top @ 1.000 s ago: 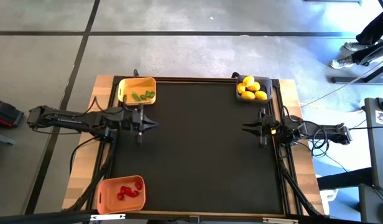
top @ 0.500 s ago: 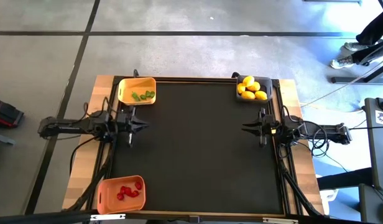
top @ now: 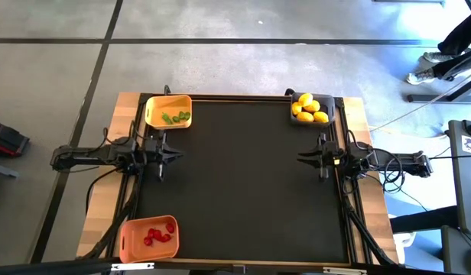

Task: Sort produce into baskets
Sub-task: Return to Home Position

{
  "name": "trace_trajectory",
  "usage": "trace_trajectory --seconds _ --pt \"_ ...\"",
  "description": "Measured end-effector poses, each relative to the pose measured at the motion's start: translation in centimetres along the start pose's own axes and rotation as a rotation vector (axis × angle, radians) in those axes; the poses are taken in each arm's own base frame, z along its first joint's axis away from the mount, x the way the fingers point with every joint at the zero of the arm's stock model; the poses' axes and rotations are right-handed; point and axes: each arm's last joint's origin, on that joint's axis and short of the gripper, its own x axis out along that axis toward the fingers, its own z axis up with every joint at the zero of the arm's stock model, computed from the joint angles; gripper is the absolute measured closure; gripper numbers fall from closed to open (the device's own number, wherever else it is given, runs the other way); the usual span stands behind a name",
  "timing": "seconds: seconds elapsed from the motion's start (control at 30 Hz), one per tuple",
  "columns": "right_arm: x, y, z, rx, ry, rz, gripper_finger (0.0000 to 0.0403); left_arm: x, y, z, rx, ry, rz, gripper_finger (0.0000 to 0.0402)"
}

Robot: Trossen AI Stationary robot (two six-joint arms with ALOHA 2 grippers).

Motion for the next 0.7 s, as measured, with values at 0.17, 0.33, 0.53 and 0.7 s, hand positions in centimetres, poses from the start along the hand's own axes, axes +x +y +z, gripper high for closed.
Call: trace_trajectory --seconds 0.17,0.33,0.53,0.7 --pt "0.01 0.03 0.08 0.001 -0.010 0.008 0.0368 -0.02 0.00 0.05 -0.020 -0.002 0.000 0.0391" --pt "0.01 0.04 0.11 0.002 -0.015 0.009 0.0368 -0.02 0.00 0.04 -0.022 -0.001 0.000 0.0391" --pt "0.01 0.04 0.13 0.002 -0.017 0.009 0.0368 -0.02 0.00 0.04 -0.022 -0.001 0.000 0.0391" --pt "0.01 0.04 0.13 0.002 -0.018 0.009 0.0368 -0.02 0.00 0.06 -0.022 -0.002 0.000 0.0391"
